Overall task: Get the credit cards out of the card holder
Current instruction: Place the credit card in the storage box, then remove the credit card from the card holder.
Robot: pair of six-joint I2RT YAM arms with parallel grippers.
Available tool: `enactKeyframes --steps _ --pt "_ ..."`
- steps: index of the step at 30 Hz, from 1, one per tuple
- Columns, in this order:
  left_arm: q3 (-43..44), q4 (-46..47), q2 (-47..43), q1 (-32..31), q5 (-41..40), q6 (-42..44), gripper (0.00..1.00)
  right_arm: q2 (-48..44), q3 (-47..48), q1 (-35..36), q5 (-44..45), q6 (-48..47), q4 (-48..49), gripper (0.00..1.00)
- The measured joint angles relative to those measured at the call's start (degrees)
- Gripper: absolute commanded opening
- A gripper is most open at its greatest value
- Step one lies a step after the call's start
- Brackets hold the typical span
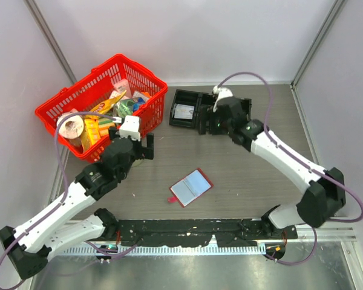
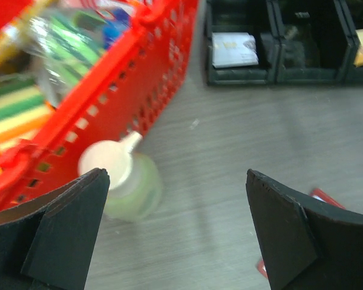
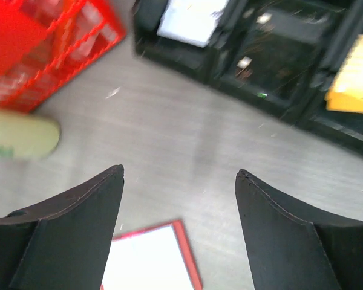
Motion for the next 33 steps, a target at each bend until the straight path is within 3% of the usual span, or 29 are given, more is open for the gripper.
enactKeyframes --steps 7,13,17,25,33 --pt "2.67 -10.73 3.91 0.11 10.32 -13.92 1.0 -10.75 -16.26 13.7 2.01 -1.7 1.33 0.79" --pt "-6.43 -12.72 0.39 -0.22 20.87 -28.98 0.98 -18.1 -28.28 21.4 2.86 -1.62 4.22 0.78" --pt "-13.73 -12.57 0.44 -3.76 24.74 -36.68 0.93 -19.19 -32.52 26.49 4.09 -1.49 7.04 0.78" --pt "-18.01 -7.04 6.14 -13.55 25.29 -45.38 0.71 -14.58 -35.41 35.34 6.95 -1.46 11.87 0.76" --pt "-19.41 -1.22 14.16 -16.9 24.74 -49.05 0.48 -8.35 -35.39 38.56 7.3 -1.55 14.12 0.72"
